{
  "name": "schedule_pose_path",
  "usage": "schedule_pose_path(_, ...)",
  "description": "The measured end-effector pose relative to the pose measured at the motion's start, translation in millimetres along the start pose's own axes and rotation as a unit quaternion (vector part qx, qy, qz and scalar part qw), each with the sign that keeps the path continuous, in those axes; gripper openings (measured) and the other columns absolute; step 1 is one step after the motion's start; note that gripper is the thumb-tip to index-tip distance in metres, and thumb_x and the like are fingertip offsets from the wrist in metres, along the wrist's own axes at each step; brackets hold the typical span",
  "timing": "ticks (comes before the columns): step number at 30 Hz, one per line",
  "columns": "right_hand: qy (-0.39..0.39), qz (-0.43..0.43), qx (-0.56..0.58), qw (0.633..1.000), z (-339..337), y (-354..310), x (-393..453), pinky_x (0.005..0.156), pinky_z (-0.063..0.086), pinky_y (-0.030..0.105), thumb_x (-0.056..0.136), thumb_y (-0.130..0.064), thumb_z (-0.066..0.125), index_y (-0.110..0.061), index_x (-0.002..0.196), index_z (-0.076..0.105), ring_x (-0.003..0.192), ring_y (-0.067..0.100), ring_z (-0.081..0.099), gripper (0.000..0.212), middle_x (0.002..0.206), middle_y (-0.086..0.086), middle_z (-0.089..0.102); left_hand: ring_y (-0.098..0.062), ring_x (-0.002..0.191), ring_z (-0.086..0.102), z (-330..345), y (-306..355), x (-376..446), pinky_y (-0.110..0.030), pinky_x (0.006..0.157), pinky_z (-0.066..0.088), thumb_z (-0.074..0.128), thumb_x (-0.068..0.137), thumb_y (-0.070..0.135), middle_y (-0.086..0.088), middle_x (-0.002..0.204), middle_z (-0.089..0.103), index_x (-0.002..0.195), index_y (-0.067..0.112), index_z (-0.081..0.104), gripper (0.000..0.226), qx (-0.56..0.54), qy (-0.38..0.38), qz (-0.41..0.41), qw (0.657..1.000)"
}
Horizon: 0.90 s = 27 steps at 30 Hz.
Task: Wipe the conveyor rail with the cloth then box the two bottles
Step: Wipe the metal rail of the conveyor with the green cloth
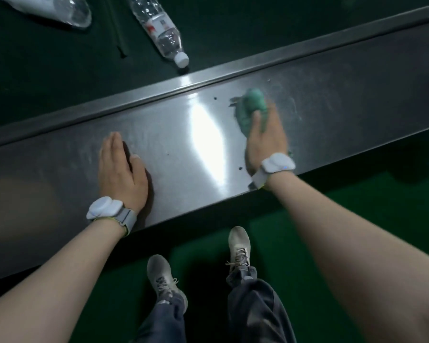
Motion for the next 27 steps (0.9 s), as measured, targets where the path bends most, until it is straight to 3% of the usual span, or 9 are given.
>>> schedule_pose_path(2, 0.015, 0.03, -0.011, 0.999, -0.5, -0.2, 13.7, 0.124, 0.039, 0.043, 0.115, -0.044, 0.036, -0.02, 0.163, 0.04, 0.148, 0.03, 0.05, 0.054, 0.163, 0.008, 0.05, -0.032, 0.164, 0.021, -14.7, -27.3, 5.2, -0.036, 0.133, 0.01, 0.026, 0.109, 0.039, -0.017, 0.176, 0.027, 0.169, 0.003, 0.025, 0.069, 0.004, 0.018, -0.015, 1.0)
schedule_pose_path(4, 0.011, 0.024, -0.093, 0.995, 1.5, 3.5, 19.4, 0.134, 0.021, 0.049, 0.116, -0.047, 0.029, -0.017, 0.17, 0.03, 0.163, 0.033, 0.027, 0.062, 0.176, 0.014, 0.029, -0.031, 0.164, 0.021, -18.5, -44.7, 4.9, -0.036, 0.133, 0.01, 0.025, 0.109, 0.041, -0.016, 0.176, 0.027, 0.169, 0.005, 0.025, 0.07, 0.003, 0.03, -0.036, 0.999)
schedule_pose_path(7, -0.005, 0.022, -0.219, 0.976, 34.2, -16.2, 4.8, 0.136, 0.004, 0.051, 0.116, -0.05, 0.025, -0.02, 0.173, 0.021, 0.166, 0.041, 0.006, 0.065, 0.179, 0.024, 0.006, -0.031, 0.165, 0.019, -32.8, -79.9, 1.8, -0.038, 0.133, 0.009, 0.025, 0.109, 0.042, -0.015, 0.177, 0.025, 0.17, 0.008, 0.023, 0.07, -0.009, 0.049, -0.089, 0.995)
schedule_pose_path(11, -0.025, -0.045, -0.248, 0.967, 102.8, -75.7, -39.0, 0.136, 0.006, 0.054, 0.113, -0.052, 0.025, -0.018, 0.172, 0.023, 0.165, 0.046, 0.008, 0.067, 0.177, 0.029, 0.009, -0.03, 0.166, 0.016, -48.5, -119.6, -6.6, -0.039, 0.134, 0.007, 0.023, 0.108, 0.043, -0.013, 0.179, 0.02, 0.171, 0.008, 0.02, 0.072, -0.028, 0.049, -0.129, 0.99)
schedule_pose_path(17, -0.119, -0.197, -0.22, 0.948, 211.2, -161.9, -136.7, 0.136, 0.003, 0.055, 0.112, -0.054, 0.03, -0.02, 0.172, 0.024, 0.167, 0.043, 0.001, 0.069, 0.179, 0.025, 0.005, -0.024, 0.166, 0.015, -79.0, -155.6, -10.1, -0.033, 0.133, 0.006, 0.022, 0.109, 0.045, -0.009, 0.18, 0.019, 0.171, 0.011, 0.018, 0.071, -0.017, 0.062, -0.114, 0.991)
schedule_pose_path(20, -0.205, -0.292, -0.23, 0.906, 252.8, -194.1, -186.3, 0.136, 0.001, 0.056, 0.112, -0.056, 0.026, -0.022, 0.173, 0.019, 0.167, 0.041, -0.006, 0.07, 0.18, 0.022, -0.001, -0.024, 0.166, 0.017, -95.8, -184.0, -11.0, -0.031, 0.132, 0.004, 0.022, 0.109, 0.044, -0.011, 0.179, 0.021, 0.171, 0.01, 0.019, 0.07, 0.004, 0.076, -0.125, 0.989)
schedule_pose_path(24, -0.308, -0.405, -0.245, 0.825, 268.1, -203.8, -217.3, 0.136, 0.001, 0.051, 0.114, -0.055, 0.03, -0.022, 0.173, 0.018, 0.168, 0.035, -0.007, 0.069, 0.181, 0.018, -0.002, -0.026, 0.164, 0.02, -103.2, -215.2, -12.0, -0.04, 0.134, 0.011, 0.024, 0.109, 0.042, -0.012, 0.178, 0.024, 0.17, 0.011, 0.022, 0.069, 0.004, 0.09, -0.138, 0.986)
schedule_pose_path(27, -0.305, -0.429, -0.216, 0.822, 248.7, -192.1, -204.1, 0.137, 0.004, 0.046, 0.113, -0.051, 0.041, -0.017, 0.171, 0.029, 0.168, 0.034, 0.005, 0.068, 0.18, 0.017, 0.011, -0.025, 0.164, 0.021, -104.1, -225.1, -14.1, -0.039, 0.134, 0.013, 0.025, 0.11, 0.043, -0.009, 0.178, 0.026, 0.17, 0.014, 0.023, 0.067, 0.006, 0.094, -0.153, 0.984)
Point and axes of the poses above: each hand's wrist, its own x-axis towards the middle knuckle, its own z-axis out of the palm, y = z × x, the point moved 1 cm from there along x, towards the middle knuckle
